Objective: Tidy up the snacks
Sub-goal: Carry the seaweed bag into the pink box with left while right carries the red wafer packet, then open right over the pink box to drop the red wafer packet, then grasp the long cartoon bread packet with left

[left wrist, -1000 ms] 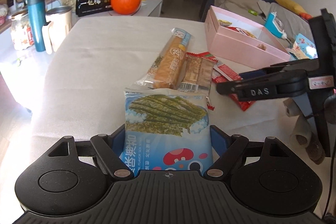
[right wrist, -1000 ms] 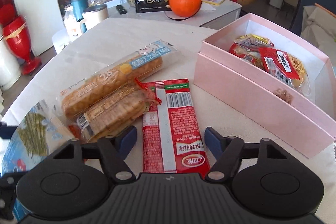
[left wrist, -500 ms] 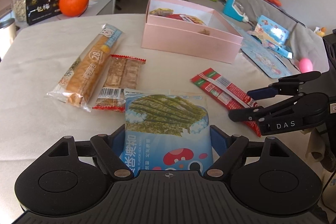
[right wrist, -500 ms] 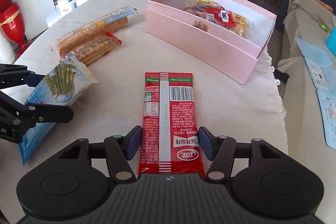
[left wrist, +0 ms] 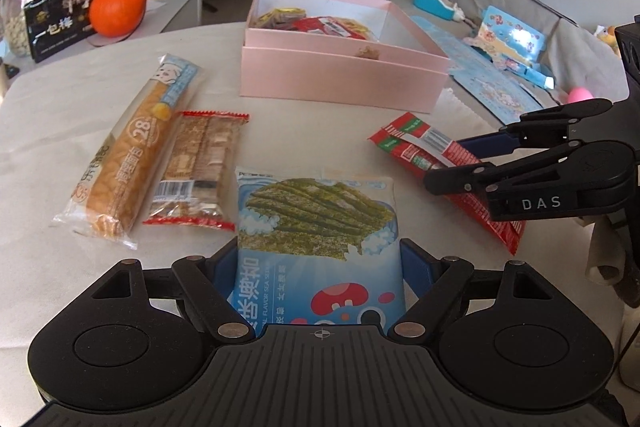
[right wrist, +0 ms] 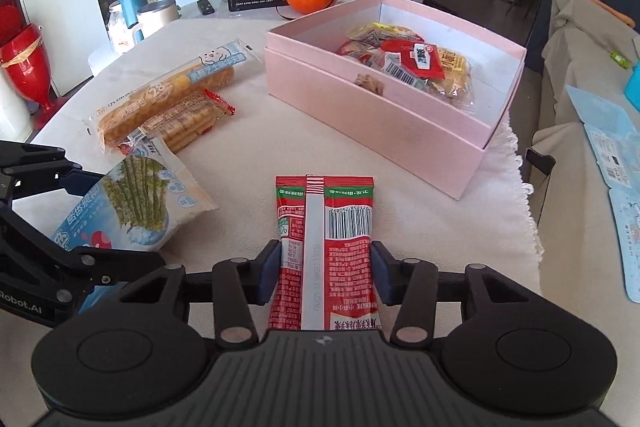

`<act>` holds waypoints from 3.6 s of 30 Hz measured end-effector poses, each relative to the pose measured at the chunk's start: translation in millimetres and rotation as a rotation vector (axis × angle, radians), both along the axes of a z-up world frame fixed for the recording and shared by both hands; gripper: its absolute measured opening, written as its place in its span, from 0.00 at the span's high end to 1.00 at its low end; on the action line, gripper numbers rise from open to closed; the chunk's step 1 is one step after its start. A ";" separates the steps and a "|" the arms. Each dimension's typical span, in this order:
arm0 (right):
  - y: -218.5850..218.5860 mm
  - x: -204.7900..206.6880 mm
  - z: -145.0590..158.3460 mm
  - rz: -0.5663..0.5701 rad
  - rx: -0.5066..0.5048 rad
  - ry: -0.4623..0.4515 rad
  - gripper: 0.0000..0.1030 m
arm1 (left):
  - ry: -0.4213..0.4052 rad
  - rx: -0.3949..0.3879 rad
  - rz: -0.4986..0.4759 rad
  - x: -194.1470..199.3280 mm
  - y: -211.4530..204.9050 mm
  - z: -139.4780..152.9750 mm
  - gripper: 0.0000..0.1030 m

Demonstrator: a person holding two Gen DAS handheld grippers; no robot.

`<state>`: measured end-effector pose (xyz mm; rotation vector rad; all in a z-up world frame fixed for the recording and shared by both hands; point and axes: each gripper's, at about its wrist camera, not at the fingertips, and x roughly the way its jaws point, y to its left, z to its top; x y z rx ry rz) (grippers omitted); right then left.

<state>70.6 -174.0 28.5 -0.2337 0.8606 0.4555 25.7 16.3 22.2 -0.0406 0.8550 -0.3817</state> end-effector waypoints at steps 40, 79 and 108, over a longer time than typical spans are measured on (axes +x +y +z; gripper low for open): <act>-67.4 52.7 97.9 -0.217 0.197 -0.161 0.54 | -0.272 -0.190 0.120 121.0 14.8 45.7 0.19; 40.1 39.1 -0.3 -0.125 0.175 0.040 0.55 | -0.277 -0.049 0.367 36.4 124.6 -4.9 0.51; 14.8 38.1 -31.6 -0.187 0.328 -0.067 0.16 | -0.066 0.173 0.228 34.9 55.2 -4.2 0.62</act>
